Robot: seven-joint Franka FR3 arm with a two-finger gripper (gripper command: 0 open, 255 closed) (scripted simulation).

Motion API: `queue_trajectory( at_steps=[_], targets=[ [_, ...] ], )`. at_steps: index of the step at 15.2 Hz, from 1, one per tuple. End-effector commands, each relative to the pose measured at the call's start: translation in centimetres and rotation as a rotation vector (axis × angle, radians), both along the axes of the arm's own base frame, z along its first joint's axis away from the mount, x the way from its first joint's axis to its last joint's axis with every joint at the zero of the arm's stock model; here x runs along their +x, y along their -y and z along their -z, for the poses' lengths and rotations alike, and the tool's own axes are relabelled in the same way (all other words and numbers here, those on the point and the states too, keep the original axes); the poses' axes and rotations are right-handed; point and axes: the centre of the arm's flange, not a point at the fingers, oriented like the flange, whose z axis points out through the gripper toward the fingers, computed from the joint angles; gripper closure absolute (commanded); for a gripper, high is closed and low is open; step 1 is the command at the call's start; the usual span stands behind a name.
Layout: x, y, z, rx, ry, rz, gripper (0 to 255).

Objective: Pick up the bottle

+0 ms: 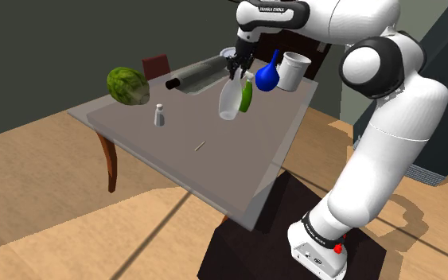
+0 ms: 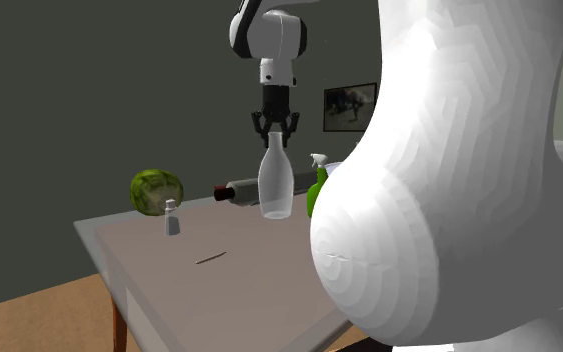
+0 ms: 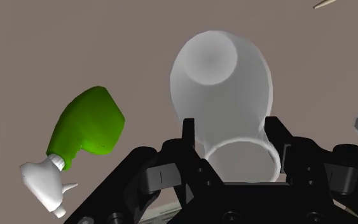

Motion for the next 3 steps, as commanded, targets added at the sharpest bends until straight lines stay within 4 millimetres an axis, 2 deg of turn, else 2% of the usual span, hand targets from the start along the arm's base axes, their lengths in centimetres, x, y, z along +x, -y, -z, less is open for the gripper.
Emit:
queue_trajectory(
  at_steps=[1, 3],
  targets=[
    [-0.05, -0.12, -1.1, 0.0, 0.0, 0.0, 255],
    [-0.05, -0.12, -1.18, 0.0, 0.0, 0.0, 255]
  ],
)
